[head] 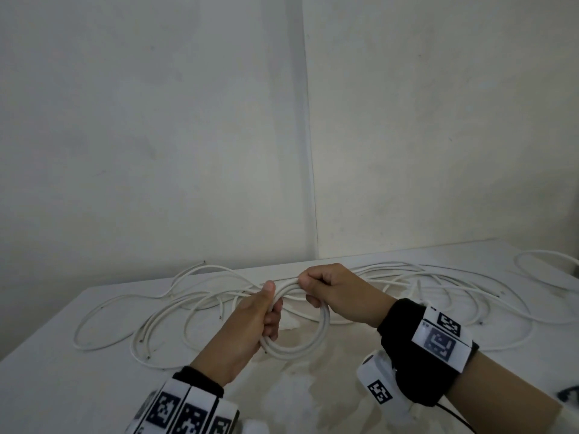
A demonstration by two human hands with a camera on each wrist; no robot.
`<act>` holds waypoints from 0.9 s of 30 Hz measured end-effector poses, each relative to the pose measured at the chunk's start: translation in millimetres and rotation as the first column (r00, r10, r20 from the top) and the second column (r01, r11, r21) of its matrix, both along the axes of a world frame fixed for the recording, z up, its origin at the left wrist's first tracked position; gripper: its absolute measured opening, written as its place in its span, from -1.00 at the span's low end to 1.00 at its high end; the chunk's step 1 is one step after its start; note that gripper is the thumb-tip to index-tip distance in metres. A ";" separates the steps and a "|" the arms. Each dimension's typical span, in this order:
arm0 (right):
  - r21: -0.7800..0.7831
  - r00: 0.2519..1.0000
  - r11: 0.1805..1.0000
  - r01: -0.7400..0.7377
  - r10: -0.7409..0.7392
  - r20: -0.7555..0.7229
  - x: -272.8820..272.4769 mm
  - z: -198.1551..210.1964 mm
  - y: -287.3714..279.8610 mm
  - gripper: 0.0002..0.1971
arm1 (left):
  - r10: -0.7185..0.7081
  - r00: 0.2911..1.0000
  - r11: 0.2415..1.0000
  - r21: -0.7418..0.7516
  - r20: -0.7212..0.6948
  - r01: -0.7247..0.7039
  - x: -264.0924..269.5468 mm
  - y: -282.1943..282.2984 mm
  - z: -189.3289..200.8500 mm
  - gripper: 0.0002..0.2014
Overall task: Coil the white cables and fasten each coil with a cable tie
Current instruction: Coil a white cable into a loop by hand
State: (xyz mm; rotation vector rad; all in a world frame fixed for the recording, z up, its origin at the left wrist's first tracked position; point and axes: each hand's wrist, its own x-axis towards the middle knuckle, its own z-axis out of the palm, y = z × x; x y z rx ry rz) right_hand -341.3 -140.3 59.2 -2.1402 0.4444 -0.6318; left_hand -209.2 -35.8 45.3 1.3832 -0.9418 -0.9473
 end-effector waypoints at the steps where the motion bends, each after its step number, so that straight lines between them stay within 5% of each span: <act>1: 0.026 1.000 1.000 -0.002 0.001 0.011 -0.3 -0.2 0.0 -0.64 | 0.008 1.000 1.000 -0.004 0.002 -0.008 0.2 0.0 -0.9 -0.57; 5: 0.239 0.993 0.971 0.008 -0.036 0.113 -0.1 -2.2 0.9 -0.70 | 0.037 0.997 0.998 -0.055 -0.067 -0.041 0.0 0.2 -2.8 -0.58; 9: 0.166 0.996 0.986 0.024 -0.038 0.082 -1.2 -4.6 7.6 -0.54 | 0.082 0.957 0.984 -0.131 -0.277 -0.122 4.5 0.0 -2.1 -0.57; 14: 0.138 0.973 0.979 0.147 -0.168 0.157 11.1 -9.9 5.3 -0.63 | 0.091 0.917 0.969 -0.177 -0.389 -0.171 2.7 -3.4 -9.1 -0.58; 16: 0.092 0.964 0.974 0.206 -0.218 0.151 18.2 -15.9 3.0 -0.65 | 0.148 0.942 0.964 -0.170 -0.303 -0.206 0.7 -4.4 -13.2 -0.59; 18: 0.012 0.962 0.970 0.245 -0.244 0.124 21.5 -19.7 1.4 -0.66 | 0.223 0.974 0.959 -0.172 -0.028 -0.224 1.6 -2.6 -16.8 -0.59; 21: -0.051 0.968 0.969 0.243 -0.239 0.076 22.2 -19.6 -0.2 -0.70 | 0.259 0.903 0.960 -0.190 0.342 -0.204 9.6 4.3 -21.3 -0.60; 27: -0.014 0.981 0.981 0.192 -0.192 0.030 22.0 -17.9 -5.5 -0.64 | 0.207 0.780 0.972 -0.213 0.590 -0.097 26.4 6.5 -25.6 -0.59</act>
